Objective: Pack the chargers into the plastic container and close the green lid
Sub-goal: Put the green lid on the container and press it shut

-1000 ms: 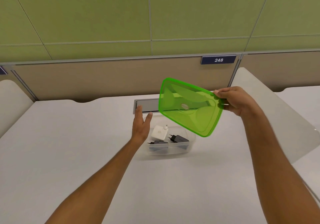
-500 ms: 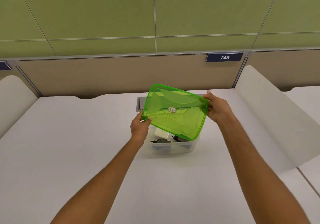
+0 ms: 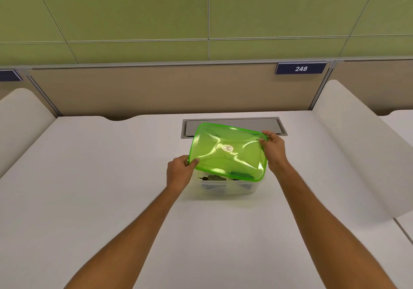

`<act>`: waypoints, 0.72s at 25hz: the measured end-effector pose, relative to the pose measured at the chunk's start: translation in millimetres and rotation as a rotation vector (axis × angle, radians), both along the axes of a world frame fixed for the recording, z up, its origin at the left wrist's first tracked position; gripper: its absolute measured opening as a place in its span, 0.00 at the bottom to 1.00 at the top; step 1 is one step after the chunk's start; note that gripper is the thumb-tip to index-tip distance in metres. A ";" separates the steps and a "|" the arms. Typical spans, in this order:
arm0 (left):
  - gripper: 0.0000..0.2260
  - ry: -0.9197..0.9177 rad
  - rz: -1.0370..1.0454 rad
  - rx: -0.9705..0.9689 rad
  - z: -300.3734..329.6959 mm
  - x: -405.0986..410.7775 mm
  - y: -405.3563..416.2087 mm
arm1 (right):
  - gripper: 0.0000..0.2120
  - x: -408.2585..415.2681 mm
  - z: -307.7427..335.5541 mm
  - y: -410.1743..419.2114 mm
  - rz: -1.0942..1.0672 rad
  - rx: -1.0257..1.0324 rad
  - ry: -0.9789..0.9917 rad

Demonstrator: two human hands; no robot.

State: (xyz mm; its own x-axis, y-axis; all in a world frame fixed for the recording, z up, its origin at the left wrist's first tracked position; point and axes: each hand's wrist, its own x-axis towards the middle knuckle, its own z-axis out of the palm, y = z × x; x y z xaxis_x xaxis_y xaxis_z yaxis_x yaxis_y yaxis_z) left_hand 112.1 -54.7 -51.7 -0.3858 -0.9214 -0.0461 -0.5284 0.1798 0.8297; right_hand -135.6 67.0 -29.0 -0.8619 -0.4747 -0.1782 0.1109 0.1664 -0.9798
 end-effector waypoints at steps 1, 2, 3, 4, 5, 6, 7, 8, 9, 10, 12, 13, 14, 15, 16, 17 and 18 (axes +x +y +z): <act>0.18 -0.048 0.001 -0.012 -1.4 1.1 0.5 | 0.19 0.2 -4.8 -2.2 0.008 0.069 0.051; 0.19 -0.085 0.003 -0.019 -2.2 1.8 1.0 | 0.19 -0.7 -9.8 -5.5 0.019 0.130 0.115; 0.19 -0.110 0.010 -0.020 -1.9 1.9 1.6 | 0.19 0.9 -9.4 -8.2 0.033 0.197 0.179; 0.18 -0.132 0.017 -0.018 -0.5 1.8 2.8 | 0.19 1.1 -10.0 -11.9 0.043 0.260 0.235; 0.18 -0.147 0.019 -0.020 1.3 1.3 3.9 | 0.19 2.2 -8.5 -15.0 0.057 0.320 0.276; 0.18 -0.156 0.022 -0.026 2.3 1.3 4.8 | 0.19 1.0 -10.0 -19.5 0.076 0.365 0.303; 0.19 -0.166 0.030 -0.032 2.3 1.3 5.3 | 0.19 0.9 -9.3 -23.1 0.100 0.408 0.319; 0.20 -0.176 0.041 -0.037 0.8 2.0 5.3 | 0.19 -0.7 -11.1 -27.4 0.124 0.441 0.336; 0.21 -0.186 0.050 -0.037 -1.2 3.1 5.9 | 0.19 -1.2 -11.2 -30.5 0.151 0.474 0.351; 0.21 -0.194 0.054 -0.037 -4.3 4.3 6.5 | 0.19 -2.6 -13.3 -33.4 0.168 0.498 0.366; 0.21 -0.212 0.056 -0.038 -8.7 6.7 9.5 | 0.19 -3.9 -16.9 -36.9 0.186 0.531 0.384; 0.22 -0.218 0.056 -0.041 -9.8 7.4 11.2 | 0.19 -4.0 -18.0 -37.7 0.190 0.546 0.391; 0.22 -0.221 0.056 -0.046 -11.0 7.7 12.7 | 0.19 -5.0 -20.9 -37.9 0.191 0.556 0.403; 0.22 -0.223 0.054 -0.052 -12.0 7.8 13.8 | 0.19 -4.7 -22.5 -36.9 0.193 0.568 0.406; 0.23 -0.228 0.051 -0.056 -12.9 7.8 14.9 | 0.19 -5.6 -26.3 -36.0 0.193 0.578 0.405; 0.23 -0.232 0.050 -0.059 -13.7 7.2 16.1 | 0.19 -5.6 -28.2 -33.9 0.193 0.588 0.400; 0.23 -0.235 0.050 -0.058 -15.0 7.0 17.2 | 0.19 -6.2 -30.6 -32.2 0.191 0.591 0.398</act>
State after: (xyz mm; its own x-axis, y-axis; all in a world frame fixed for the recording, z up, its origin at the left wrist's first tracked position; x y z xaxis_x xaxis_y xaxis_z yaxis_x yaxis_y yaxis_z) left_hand 119.1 -37.5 -66.7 -0.3243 -0.9430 -0.0752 -0.7152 0.1924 0.6719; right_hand -141.8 34.8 -59.7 -0.8267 -0.5446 -0.1417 -0.3180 0.6599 -0.6807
